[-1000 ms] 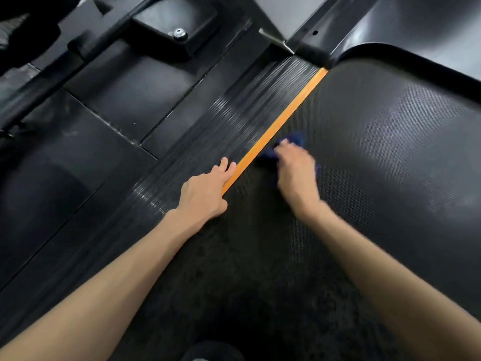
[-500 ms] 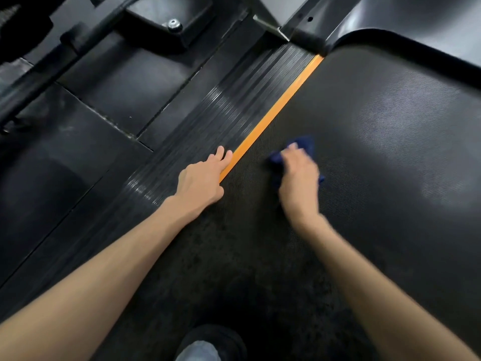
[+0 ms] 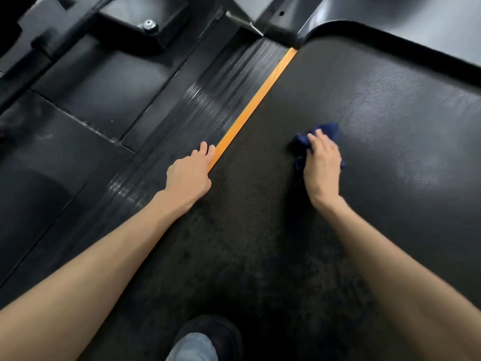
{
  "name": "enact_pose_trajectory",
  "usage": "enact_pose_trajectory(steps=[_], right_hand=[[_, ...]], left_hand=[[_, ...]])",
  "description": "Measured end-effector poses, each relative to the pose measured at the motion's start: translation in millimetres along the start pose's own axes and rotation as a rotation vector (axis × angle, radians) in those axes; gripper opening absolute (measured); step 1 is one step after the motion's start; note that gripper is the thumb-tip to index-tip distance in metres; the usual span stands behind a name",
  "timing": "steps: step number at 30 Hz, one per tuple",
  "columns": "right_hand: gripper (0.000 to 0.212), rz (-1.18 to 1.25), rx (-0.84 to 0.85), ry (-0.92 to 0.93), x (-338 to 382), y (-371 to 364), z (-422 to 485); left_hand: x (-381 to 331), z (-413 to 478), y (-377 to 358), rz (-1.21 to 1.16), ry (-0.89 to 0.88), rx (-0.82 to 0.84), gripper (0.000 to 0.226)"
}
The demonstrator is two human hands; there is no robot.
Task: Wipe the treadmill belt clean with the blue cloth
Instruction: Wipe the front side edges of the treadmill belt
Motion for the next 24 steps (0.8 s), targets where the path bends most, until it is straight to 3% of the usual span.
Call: enact_pose_trajectory(steps=[2,4,7,9,12,15,18,21,24], right_hand=[[0.033,0.069,0.059,0.188,45,-17,-39],[0.034,0.086,0.279,0.508,88,-40,-107],[0.042,0.045,0.453,0.840,81,-46,-142],[0.037,0.064,0.382,0.749,45,-32,-107],[0.037,-0.021,0.053,0.296,-24,3,-49],[0.037,-0.022,-0.028,0.007,-39,22,-35],[0.037,0.035,0.000,0.162,25,0,-68],[0.039,0.083,0.257,0.496,96,-39,-142],[0.038,0.034,0.378,0.702,89,-47,-159]], left_hand=[[-1,-1,-1,0.001,-0.002,-0.018,0.071],[2,-1,-2,-0.001,-0.004,-0.021,0.073],[6,-2,-4,-0.049,-0.023,0.000,0.079],[6,-3,-3,-0.098,-0.036,0.019,0.084],[3,-5,-6,-0.230,-0.037,0.088,0.087],[2,-6,-7,-0.343,-0.012,0.109,0.088],[-1,-5,-7,-0.340,0.000,0.095,0.086],[-1,-7,-9,-0.289,-0.007,0.056,0.084],[1,-9,-12,-0.255,-0.040,0.035,0.085]])
Point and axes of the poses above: each hand's wrist, its own z-axis towards the middle knuckle, its own y-axis out of the back of the hand, x = y × z, the point moved 3 cm from there along z, towards the middle knuckle, and after that the axes turned 4 degrees about x, right-handed, at the moved point
